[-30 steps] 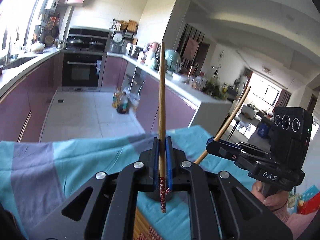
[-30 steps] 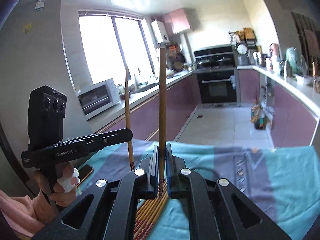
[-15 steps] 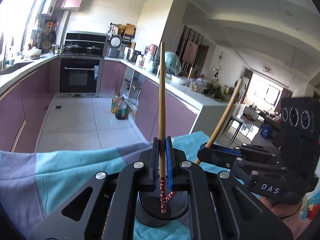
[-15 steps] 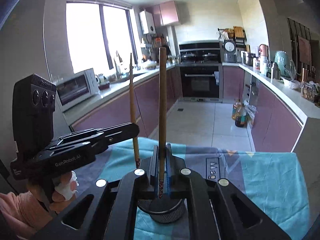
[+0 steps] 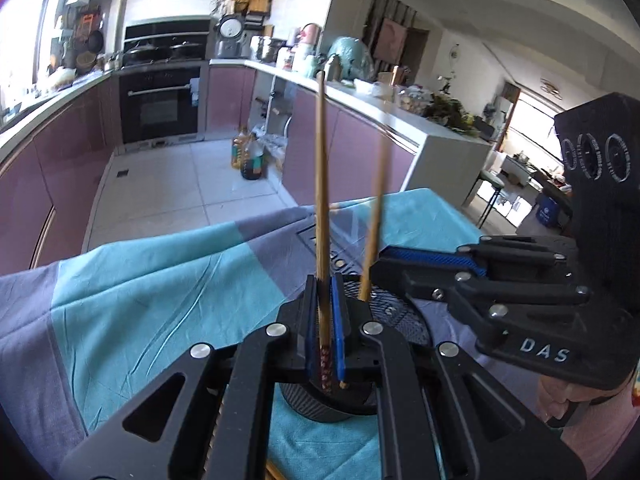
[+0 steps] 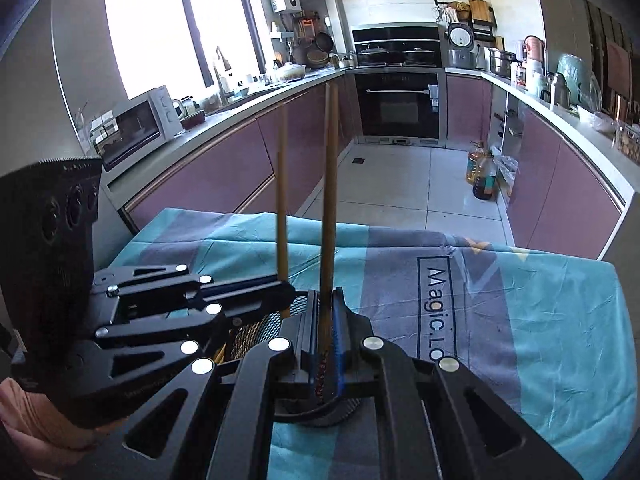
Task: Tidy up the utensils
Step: 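Lower the chopstick into the mesh cup and open the right tool while the left tool releases its chopstick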
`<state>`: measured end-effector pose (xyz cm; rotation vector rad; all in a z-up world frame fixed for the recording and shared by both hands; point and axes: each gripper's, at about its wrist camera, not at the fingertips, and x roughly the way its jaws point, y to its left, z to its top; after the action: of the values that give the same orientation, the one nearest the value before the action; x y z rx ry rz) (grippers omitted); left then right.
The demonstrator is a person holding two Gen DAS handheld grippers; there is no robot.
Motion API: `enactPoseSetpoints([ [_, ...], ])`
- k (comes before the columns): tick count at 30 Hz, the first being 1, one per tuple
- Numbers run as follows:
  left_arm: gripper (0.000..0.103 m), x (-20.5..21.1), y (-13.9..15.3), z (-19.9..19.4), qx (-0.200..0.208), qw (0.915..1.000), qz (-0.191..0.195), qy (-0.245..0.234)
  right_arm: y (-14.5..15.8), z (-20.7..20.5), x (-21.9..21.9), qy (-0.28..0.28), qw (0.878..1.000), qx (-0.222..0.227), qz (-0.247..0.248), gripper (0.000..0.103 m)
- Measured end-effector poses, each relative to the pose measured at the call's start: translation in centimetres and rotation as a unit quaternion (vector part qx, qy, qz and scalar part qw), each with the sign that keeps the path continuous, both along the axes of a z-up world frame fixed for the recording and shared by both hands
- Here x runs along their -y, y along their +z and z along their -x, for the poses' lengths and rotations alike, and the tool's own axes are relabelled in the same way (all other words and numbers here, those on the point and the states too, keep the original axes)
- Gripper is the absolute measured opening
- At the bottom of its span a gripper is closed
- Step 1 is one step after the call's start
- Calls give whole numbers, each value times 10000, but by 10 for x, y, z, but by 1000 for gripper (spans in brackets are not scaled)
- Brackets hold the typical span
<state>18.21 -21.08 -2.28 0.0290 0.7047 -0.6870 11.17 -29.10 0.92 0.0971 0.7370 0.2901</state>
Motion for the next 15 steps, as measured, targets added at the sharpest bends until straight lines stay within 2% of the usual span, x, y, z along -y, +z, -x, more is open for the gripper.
enactPoseSetpoints([
  [5, 15, -12, 1, 2, 104, 9997, 157, 146, -1, 0, 0, -111, 9999, 59, -110, 9],
  [10, 29, -36, 14, 16, 440, 9983, 163, 347, 5, 12, 0, -90, 9993, 265, -250, 16],
  [15, 42, -77, 27, 39, 601, 9964, 138, 577, 21, 42, -13, 328, 9968, 701, -193, 43],
])
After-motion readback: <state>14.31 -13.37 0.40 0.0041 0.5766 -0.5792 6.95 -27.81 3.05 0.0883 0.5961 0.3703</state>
